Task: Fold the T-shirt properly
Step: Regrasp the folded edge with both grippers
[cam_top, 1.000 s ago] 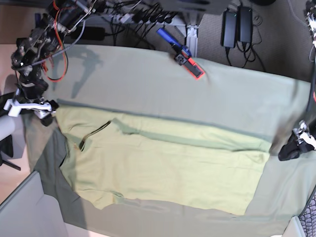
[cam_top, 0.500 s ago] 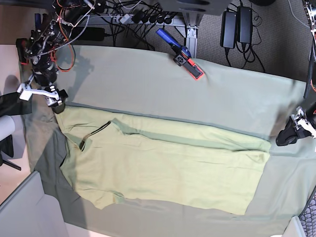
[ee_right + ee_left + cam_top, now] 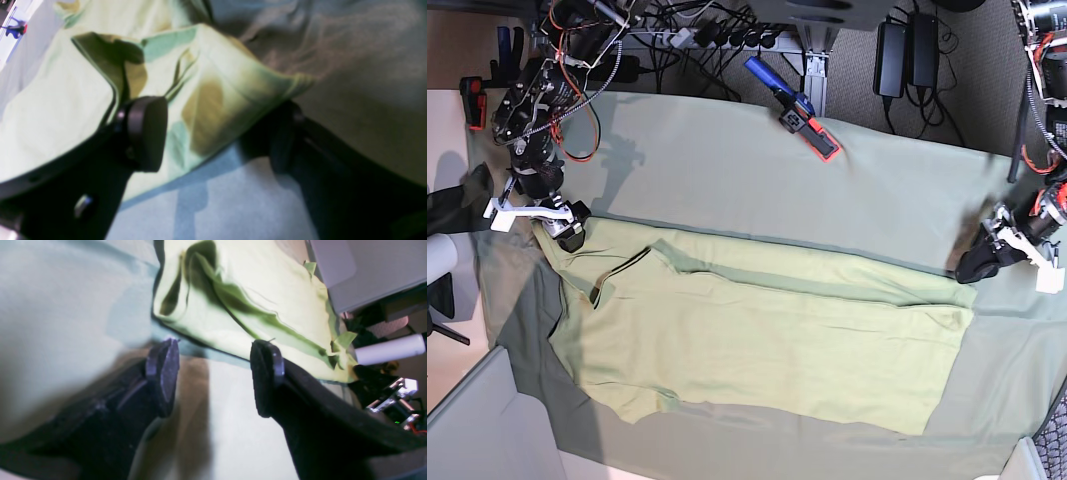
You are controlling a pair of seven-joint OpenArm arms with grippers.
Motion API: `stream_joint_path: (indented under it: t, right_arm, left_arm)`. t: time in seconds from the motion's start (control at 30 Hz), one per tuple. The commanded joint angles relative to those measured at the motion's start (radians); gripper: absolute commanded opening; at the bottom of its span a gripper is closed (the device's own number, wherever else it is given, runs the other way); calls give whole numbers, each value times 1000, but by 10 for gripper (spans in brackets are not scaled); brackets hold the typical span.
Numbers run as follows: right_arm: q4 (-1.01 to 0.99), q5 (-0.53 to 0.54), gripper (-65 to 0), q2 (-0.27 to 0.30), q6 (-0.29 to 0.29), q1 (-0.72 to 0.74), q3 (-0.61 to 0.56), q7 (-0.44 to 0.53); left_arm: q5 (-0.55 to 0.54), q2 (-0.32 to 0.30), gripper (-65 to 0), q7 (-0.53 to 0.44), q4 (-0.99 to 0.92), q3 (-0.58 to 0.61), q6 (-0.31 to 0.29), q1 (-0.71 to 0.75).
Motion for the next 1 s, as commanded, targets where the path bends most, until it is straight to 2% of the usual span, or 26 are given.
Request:
stream_joint_path:
  t: [0.0, 0.07, 0.17, 0.37, 0.63, 0.97]
  right_arm:
    - [14, 7, -205, 14, 30, 18, 2, 25]
    - [14, 8, -205, 14, 30, 18, 2, 25]
    - [14, 8, -205, 14, 30, 18, 2, 23]
    - [14, 8, -205, 14, 31, 17, 2, -1]
    - [14, 23, -207, 14, 31, 18, 2, 2]
    - [14, 24, -208, 14, 31, 21, 2, 3]
  left_arm:
    - [-7, 2, -276, -25, 15, -5, 0, -17]
    - [26, 34, -276, -39, 14, -5, 36, -20]
    - [61, 69, -276, -60, 14, -5, 55, -29]
    - [104, 88, -276, -74, -8, -4, 104, -90]
    - [103, 87, -277, -74, -240, -5, 106, -187]
    - [88, 87, -282, -40, -244, -5, 105, -188]
